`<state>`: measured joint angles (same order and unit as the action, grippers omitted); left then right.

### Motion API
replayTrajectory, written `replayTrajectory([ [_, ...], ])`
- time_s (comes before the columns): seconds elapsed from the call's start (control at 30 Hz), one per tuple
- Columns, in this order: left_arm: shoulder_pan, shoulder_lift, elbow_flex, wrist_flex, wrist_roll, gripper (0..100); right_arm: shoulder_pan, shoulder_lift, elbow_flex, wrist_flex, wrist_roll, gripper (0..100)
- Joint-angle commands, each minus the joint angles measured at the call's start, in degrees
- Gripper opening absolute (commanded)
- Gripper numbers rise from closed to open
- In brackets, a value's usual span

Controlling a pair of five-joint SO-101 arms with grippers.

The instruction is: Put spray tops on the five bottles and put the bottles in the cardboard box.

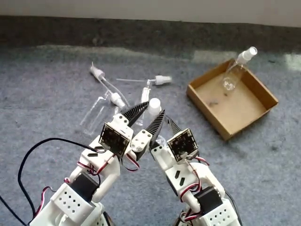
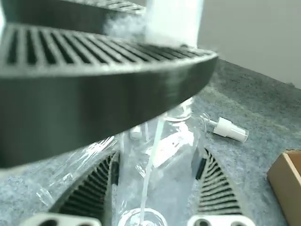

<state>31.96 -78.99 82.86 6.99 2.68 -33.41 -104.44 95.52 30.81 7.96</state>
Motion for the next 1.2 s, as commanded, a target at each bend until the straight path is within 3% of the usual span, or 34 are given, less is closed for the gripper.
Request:
replayTrajectory([
  [0.0,1.0,-0.5,1.5,0.1,-0.2,0,2.2,-0.8,6.7,0.0,-0.4,8.5],
  [0.13,0.7,-0.4,2.0,0.1,-0.2,0,2.2,-0.8,6.7,0.0,0.3,8.7],
  [0.27,1.1,0.0,1.1,0.2,-0.1,0,2.4,-0.8,6.7,0.0,9.1,8.7],
  [0.4,1.1,0.0,1.4,0.3,-0.1,0,2.4,-0.8,6.7,0.0,7.6,8.7],
  [0.57,1.1,-0.2,1.1,0.3,-0.1,0,2.4,-0.8,6.7,0.0,12.9,8.7],
  [0.87,3.6,-0.4,1.0,0.3,4.5,0,2.5,-0.8,6.7,0.0,13.3,8.7],
  [1.17,0.5,-0.4,1.9,0.4,4.6,0,2.5,-0.8,6.7,0.1,13.0,8.7],
])
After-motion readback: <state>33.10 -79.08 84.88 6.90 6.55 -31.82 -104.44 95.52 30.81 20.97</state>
